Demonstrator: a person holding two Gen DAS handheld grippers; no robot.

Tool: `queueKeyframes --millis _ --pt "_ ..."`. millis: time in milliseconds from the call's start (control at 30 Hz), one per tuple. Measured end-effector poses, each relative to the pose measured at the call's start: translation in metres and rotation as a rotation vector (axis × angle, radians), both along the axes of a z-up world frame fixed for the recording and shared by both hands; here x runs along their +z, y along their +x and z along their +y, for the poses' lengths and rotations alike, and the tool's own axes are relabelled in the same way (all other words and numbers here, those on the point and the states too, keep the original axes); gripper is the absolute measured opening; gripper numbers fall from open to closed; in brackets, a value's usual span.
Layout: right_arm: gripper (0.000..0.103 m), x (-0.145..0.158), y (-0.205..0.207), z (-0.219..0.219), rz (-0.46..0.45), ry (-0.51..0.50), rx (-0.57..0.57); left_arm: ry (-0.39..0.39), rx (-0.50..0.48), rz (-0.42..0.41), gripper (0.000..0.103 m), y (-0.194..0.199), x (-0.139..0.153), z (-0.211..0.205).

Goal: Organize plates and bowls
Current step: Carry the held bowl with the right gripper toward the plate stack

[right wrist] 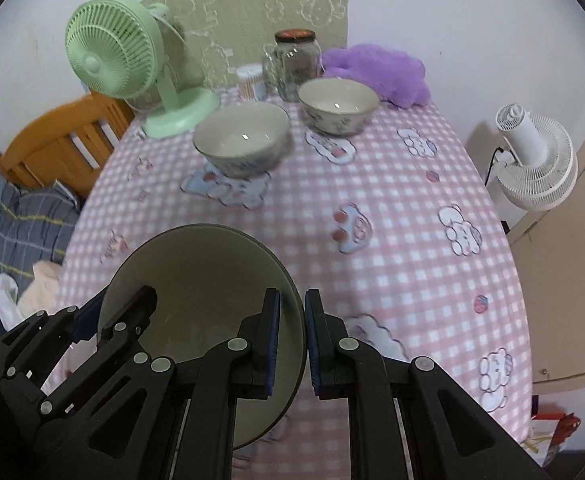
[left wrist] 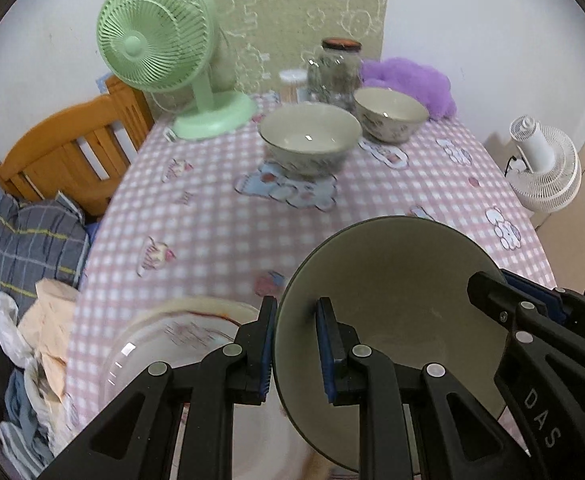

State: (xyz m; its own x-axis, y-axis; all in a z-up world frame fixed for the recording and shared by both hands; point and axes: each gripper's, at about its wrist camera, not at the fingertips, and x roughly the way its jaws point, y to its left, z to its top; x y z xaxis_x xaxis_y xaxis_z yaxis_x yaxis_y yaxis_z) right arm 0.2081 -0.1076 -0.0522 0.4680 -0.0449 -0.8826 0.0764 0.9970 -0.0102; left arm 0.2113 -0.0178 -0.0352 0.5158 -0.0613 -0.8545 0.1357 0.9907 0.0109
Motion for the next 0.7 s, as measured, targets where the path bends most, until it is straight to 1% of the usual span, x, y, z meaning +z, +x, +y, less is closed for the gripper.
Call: queueKeyframes --millis 133,300,500,600,700 --pt "0.016 -0.011 -0.006 -0.02 0.033 -0.008 0.025 0.001 0.014 0.026 0.017 -0.007 -0.011 -0.018" --pt "0.016 -0.03 -0.01 -0.039 0.085 -0.018 0.054 0.006 0.044 0.073 0.017 -0.016 -0.032 -0.037" --pt "0.016 -0.049 -0.013 -0.052 0.137 -0.02 0.091 0.022 0.075 0.124 0.017 -0.026 -0.05 -0.051" --pt "0.016 -0.057 -0.015 -0.057 0.152 -0.02 0.109 0.052 0.075 0.112 0.017 -0.032 -0.049 -0.057" --pt "0.016 -0.059 -0.017 -0.061 0.165 -0.008 0.117 0.04 0.095 0.129 0.017 -0.035 -0.047 -0.056"
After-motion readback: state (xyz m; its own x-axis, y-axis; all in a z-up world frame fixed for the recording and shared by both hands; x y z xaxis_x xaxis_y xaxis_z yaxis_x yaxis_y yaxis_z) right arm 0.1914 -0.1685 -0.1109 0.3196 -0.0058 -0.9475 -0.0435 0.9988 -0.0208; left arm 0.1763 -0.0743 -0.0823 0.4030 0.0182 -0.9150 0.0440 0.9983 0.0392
